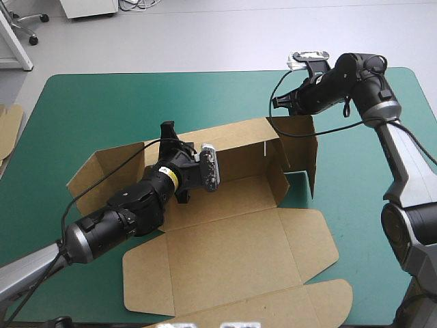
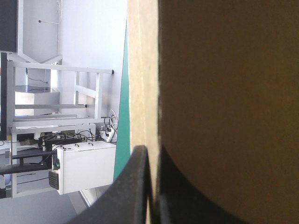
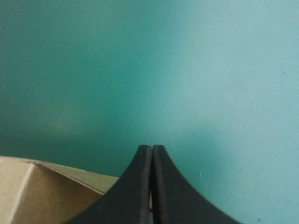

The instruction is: Fold the box

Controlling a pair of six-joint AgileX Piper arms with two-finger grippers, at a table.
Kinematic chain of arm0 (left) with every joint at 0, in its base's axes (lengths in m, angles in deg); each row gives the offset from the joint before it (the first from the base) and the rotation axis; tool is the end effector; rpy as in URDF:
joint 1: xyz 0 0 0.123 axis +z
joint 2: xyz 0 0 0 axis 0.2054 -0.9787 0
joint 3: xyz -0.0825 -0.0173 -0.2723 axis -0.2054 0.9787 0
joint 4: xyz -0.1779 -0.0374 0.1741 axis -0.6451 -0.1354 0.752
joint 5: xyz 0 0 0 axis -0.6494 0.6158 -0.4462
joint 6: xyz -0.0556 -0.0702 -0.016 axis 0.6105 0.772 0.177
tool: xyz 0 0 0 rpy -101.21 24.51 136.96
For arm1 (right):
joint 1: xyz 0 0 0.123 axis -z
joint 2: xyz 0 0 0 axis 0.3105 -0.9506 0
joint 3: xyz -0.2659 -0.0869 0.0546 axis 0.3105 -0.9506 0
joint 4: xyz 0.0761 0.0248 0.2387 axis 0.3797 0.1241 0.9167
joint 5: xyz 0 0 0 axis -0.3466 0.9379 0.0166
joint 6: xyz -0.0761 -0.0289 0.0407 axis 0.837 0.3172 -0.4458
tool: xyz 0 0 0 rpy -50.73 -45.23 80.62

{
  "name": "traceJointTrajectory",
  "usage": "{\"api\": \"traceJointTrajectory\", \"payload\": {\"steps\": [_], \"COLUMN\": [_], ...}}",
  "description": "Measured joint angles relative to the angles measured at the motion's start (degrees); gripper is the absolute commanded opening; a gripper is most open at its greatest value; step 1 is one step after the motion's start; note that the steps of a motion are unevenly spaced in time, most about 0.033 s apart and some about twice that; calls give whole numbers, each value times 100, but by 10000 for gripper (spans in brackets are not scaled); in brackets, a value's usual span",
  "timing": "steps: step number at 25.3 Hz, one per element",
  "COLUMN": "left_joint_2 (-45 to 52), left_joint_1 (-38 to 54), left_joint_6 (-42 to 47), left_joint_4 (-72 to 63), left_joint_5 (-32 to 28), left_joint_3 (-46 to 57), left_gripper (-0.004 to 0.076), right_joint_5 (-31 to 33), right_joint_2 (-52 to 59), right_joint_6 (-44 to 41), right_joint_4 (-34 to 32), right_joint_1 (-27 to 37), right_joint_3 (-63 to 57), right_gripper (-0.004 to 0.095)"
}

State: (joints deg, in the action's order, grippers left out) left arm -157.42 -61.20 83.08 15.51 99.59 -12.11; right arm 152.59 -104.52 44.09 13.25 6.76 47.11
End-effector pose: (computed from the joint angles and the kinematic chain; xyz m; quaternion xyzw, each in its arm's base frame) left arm 0.2201 -0.1951 0.3241 0.6256 0.5873 0.2349 0.4567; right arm 0.4044 0.1037 0.3683 -0.1208 0.9411 0.1492 0.2783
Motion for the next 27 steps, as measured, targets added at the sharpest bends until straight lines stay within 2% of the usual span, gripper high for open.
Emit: {"api": "traceJointTrajectory", "payload": {"steps": [2,4,14,20,27], "left_joint_2": [0,0,0,0,0], "left_joint_1": [0,0,0,0,0], "left_joint_6": [0,0,0,0,70], "left_joint_4": [0,4,4,4,4], "left_joint_5": [0,0,0,0,0], "left_joint_3": [0,0,0,0,0], "left_gripper": [-14,-14,-14,-14,-14], "right_joint_5": [294,532,567,498,-110], "right_joint_2": [0,0,0,208,890], "right_joint_6": [51,216,537,704,1091], "right_joint_4": [36,396,762,931,1180], "right_joint_1": [112,343,411,419,474], "right_joint_3": [0,0,-18,-774,-1881], "right_gripper": [-34,-34,-34,-34,-34]}}
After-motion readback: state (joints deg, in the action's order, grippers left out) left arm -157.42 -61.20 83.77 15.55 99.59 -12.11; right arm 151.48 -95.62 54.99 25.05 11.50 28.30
